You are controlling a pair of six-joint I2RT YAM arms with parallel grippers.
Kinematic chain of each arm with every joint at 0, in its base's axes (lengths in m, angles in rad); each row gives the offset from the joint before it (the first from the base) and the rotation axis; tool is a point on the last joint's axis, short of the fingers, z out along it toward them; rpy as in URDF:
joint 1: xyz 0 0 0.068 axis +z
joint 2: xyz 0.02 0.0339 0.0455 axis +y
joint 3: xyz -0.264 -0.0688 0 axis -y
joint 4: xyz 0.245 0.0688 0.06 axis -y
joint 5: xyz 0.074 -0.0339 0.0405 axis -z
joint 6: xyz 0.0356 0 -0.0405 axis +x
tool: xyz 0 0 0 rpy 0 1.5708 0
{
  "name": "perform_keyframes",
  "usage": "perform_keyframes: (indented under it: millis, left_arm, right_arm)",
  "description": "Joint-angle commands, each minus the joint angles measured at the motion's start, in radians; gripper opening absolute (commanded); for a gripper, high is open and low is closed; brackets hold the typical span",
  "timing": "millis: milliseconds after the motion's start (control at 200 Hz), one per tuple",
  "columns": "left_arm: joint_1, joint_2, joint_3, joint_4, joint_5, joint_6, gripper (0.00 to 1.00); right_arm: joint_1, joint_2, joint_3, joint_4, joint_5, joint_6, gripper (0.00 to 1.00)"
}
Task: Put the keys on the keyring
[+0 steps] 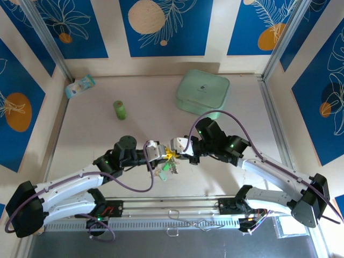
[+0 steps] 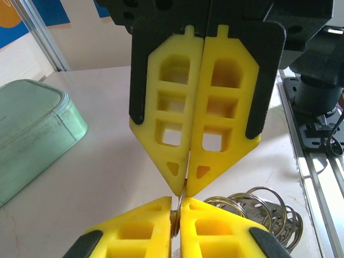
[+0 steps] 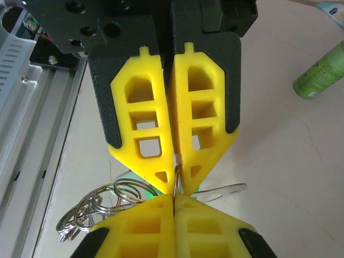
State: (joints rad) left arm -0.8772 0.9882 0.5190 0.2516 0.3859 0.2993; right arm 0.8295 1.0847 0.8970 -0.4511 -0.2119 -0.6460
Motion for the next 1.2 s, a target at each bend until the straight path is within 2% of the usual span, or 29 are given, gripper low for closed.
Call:
perform_keyframes:
  millis: [0,20,95,175,315,375,425,525,685,820,910,1060,1195]
  left_arm:
    - [0.003,0.005,0.042,0.006,0.020,0.022,0.03]
    - [0.002,0.003,0.043,0.004,0.020,0.024,0.00]
    - [0.003,-0.004,0.042,-0.003,0.000,0.031,0.00]
    - [0.003,-0.022,0.032,0.010,-0.037,0.027,0.00]
    - [0.002,-0.034,0.018,0.062,-0.166,-0.028,0.00]
    - [0.003,-0.031,0.014,0.088,-0.225,-0.064,0.00]
    - [0.003,-0.028,0.009,0.112,-0.266,-0.089,0.00]
    - [0.003,-0.019,0.013,0.135,-0.369,-0.154,0.00]
    - [0.003,-0.021,0.045,0.092,-0.512,-0.201,0.00]
    - [0.005,-0.025,0.045,0.105,-0.660,-0.198,0.00]
    - [0.012,-0.020,0.036,0.123,-0.715,-0.199,0.00]
    - [0.023,0.004,0.032,0.136,-0.774,-0.209,0.00]
    - [0.036,0.014,0.028,0.152,-0.789,-0.215,0.00]
  right_arm:
    - [0.019,0.007,0.037,-0.005,-0.025,-0.019,0.00]
    - [0.017,0.005,0.035,0.000,-0.022,-0.018,0.00]
    - [0.003,-0.016,0.017,0.031,-0.012,0.004,0.00]
    - [-0.040,-0.078,-0.026,0.091,-0.009,0.062,0.21]
    - [-0.131,-0.222,-0.132,0.227,0.023,0.205,0.34]
    - [-0.151,-0.256,-0.160,0.261,0.082,0.289,0.35]
    - [-0.156,-0.265,-0.171,0.265,0.120,0.363,0.32]
    - [-0.147,-0.271,-0.182,0.196,0.084,0.425,0.28]
    - [-0.069,-0.276,-0.202,0.132,0.094,0.554,0.28]
    - [0.075,-0.273,-0.265,0.176,0.136,0.593,0.30]
    - [0.176,-0.249,-0.313,0.238,0.224,0.625,0.34]
    - [0.292,-0.112,-0.411,0.415,0.326,0.699,0.37]
    - [0.376,0.058,-0.412,0.523,0.412,0.651,0.41]
